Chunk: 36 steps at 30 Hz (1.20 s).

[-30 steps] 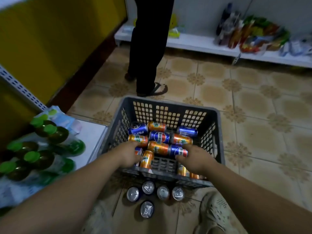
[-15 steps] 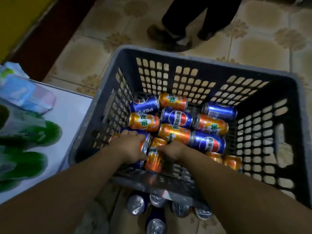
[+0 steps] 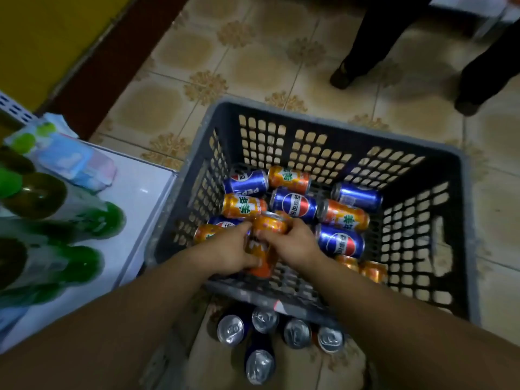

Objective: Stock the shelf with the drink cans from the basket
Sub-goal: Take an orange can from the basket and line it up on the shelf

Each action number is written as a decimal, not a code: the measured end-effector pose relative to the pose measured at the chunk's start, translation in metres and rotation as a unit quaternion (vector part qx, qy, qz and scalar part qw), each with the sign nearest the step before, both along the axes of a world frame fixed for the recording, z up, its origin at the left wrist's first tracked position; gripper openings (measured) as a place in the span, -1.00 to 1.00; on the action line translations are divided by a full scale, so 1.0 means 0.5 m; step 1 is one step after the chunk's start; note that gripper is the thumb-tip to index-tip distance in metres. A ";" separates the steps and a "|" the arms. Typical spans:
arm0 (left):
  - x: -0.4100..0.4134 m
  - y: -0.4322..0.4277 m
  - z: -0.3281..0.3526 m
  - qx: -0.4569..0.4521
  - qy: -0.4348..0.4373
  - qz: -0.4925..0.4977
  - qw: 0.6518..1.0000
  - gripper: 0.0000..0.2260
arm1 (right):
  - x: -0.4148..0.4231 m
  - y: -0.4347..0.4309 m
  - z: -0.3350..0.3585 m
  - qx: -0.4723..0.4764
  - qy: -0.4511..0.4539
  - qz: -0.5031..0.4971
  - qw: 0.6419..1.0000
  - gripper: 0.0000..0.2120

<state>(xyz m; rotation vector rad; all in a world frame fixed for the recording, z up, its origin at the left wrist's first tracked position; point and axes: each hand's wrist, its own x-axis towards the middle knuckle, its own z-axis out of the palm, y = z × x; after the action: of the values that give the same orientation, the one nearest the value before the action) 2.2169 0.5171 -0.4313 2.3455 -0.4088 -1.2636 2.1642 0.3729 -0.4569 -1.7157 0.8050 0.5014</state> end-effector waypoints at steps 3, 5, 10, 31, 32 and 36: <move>-0.020 0.001 0.109 -0.078 0.024 0.115 0.990 -0.34 | -0.001 -0.010 0.142 0.023 -0.046 -0.026 0.998 -0.34; -0.031 0.006 0.196 -0.130 0.045 0.162 0.977 -0.30 | -0.004 -0.013 0.248 0.036 -0.092 -0.024 0.995 -0.35; -0.070 0.044 0.454 -0.228 -0.009 0.219 0.949 -0.41 | -0.027 0.017 0.538 0.056 -0.201 -0.022 0.978 -0.64; -0.623 0.592 1.052 -0.171 -0.347 0.421 0.821 -0.24 | -0.373 0.585 1.163 0.083 -0.409 0.302 0.857 -0.34; -0.652 0.625 1.055 -0.146 -0.350 0.434 0.817 -0.22 | -0.390 0.621 1.165 0.092 -0.412 0.325 0.846 -0.35; -0.750 0.755 1.051 -0.043 -0.356 0.473 0.805 -0.23 | -0.439 0.752 1.162 0.120 -0.397 0.400 0.818 -0.37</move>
<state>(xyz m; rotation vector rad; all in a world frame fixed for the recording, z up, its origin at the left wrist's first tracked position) 1.8417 0.8949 0.0940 2.3159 0.4690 0.1139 1.9448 0.7487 0.1240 -1.7392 -0.5999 0.3462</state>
